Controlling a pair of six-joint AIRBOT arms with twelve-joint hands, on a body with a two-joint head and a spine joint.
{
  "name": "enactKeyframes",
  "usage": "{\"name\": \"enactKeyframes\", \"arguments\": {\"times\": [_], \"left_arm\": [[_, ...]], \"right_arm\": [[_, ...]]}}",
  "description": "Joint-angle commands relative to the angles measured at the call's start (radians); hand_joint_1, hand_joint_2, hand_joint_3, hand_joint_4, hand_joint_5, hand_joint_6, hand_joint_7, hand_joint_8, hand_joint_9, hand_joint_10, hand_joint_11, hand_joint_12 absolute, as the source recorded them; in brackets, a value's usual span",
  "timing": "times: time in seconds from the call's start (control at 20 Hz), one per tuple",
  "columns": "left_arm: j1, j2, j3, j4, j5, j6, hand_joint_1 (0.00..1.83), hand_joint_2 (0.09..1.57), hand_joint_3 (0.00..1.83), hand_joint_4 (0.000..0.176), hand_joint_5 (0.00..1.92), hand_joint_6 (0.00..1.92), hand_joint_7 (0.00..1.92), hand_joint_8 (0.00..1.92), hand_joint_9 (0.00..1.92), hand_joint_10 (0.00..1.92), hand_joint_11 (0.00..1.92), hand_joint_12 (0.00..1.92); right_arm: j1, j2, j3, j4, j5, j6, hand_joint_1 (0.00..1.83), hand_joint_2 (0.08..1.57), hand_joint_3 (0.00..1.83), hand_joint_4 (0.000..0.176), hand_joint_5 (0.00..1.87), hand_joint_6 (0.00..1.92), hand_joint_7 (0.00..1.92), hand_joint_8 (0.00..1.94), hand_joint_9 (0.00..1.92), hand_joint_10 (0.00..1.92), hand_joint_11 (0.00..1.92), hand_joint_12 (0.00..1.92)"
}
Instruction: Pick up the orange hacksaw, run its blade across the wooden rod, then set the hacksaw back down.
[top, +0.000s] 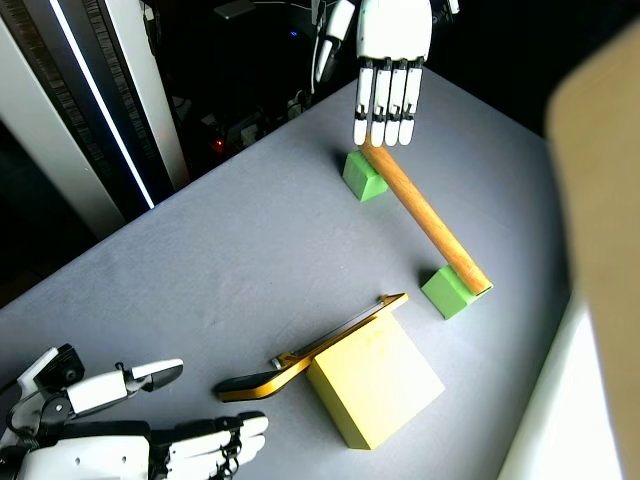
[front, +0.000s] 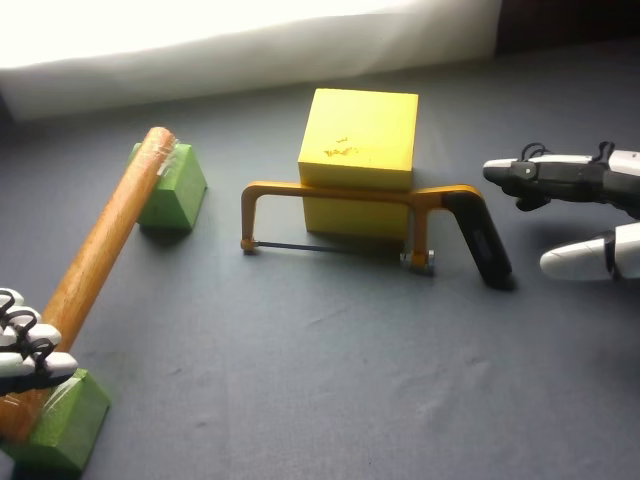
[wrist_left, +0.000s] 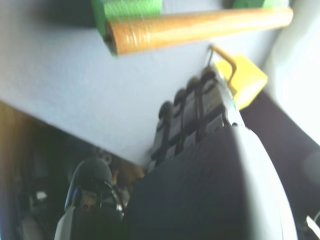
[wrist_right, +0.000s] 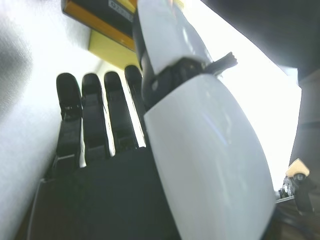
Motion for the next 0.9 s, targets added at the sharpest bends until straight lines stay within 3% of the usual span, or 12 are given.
{"name": "enactKeyframes", "arguments": {"times": [0.0,0.5,0.85], "left_arm": [[-0.007,-0.001,-0.001,-0.023,-0.019,-0.002,0.01,1.29,0.0,0.0,0.08,0.01,0.06,0.01,0.02,0.0,0.0,0.0],[0.014,-0.037,-0.001,-0.023,0.037,-0.021,0.01,1.29,0.0,0.0,0.09,0.0,0.07,0.01,0.04,0.01,0.02,0.01],[0.031,-0.06,0.009,-0.023,0.049,-0.021,0.04,1.29,0.0,0.0,0.08,0.0,0.06,0.0,0.02,0.0,0.0,0.0]], "right_arm": [[0.013,0.001,0.005,0.047,0.091,0.016,1.04,1.12,0.0,0.0,0.23,0.02,0.15,0.01,0.2,0.01,0.0,0.86],[0.048,-0.038,0.005,0.061,0.06,0.019,1.01,1.13,0.0,0.0,0.12,0.0,0.11,0.0,0.18,0.0,0.0,0.8],[0.049,-0.074,0.005,0.182,0.072,-0.032,0.98,1.14,0.01,0.0,0.18,0.0,0.13,0.0,0.17,0.0,0.0,0.85]]}}
